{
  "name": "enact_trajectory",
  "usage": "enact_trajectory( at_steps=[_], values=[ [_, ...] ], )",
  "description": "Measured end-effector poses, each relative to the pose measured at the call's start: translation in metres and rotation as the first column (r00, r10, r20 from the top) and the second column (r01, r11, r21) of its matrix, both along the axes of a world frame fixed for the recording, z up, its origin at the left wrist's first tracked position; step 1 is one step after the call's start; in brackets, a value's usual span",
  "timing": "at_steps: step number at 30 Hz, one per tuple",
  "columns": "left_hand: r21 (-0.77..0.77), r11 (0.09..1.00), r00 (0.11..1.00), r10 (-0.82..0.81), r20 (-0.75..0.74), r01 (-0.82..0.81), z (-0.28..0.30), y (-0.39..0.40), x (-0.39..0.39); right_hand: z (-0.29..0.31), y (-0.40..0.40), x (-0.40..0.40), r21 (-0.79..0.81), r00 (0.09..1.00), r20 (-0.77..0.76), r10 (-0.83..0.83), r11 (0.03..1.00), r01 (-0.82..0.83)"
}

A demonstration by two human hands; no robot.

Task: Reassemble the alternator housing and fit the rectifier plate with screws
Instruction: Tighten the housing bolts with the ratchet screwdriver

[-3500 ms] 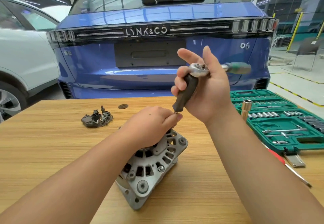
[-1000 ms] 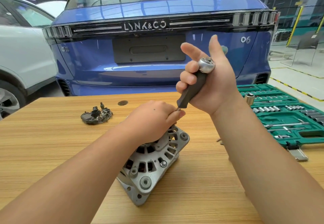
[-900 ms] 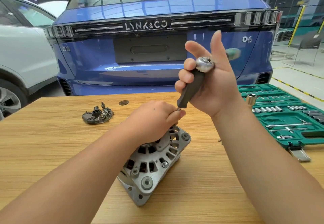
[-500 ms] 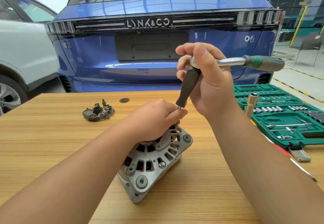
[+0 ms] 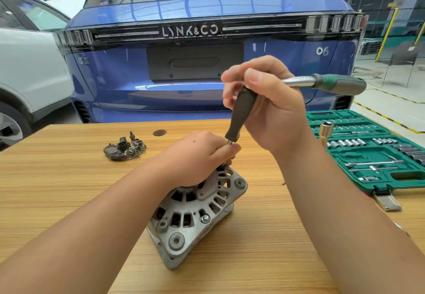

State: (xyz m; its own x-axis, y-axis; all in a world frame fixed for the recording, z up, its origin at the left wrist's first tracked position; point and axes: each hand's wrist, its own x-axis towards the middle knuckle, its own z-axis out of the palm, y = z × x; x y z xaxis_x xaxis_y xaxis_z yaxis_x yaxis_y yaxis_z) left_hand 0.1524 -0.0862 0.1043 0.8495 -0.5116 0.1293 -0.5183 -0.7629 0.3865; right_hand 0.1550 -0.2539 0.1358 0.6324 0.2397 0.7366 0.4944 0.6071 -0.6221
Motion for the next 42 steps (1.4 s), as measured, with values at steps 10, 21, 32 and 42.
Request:
enact_trajectory(
  at_steps=[10, 21, 32, 42],
  values=[
    [0.042, 0.999, 1.0, -0.013, 0.006, 0.013, 0.002, 0.001, -0.004, -0.005, 0.023, -0.011, 0.189, 0.457, 0.401, -0.794, 0.559, 0.807],
    [0.059, 0.998, 0.999, -0.017, 0.032, 0.016, 0.003, -0.002, 0.0, 0.006, 0.01, -0.009, 0.022, 0.962, -0.24, -0.127, 0.991, 0.136],
    [0.022, 1.0, 0.999, 0.01, -0.036, -0.009, 0.004, -0.004, 0.001, 0.002, -0.009, 0.0, -0.034, 0.998, -0.067, 0.019, 0.999, -0.021],
    [0.037, 0.999, 1.0, 0.026, -0.004, -0.025, 0.002, -0.006, -0.001, 0.005, 0.006, -0.016, -0.008, 0.55, 0.393, -0.737, 0.595, 0.803]
  ],
)
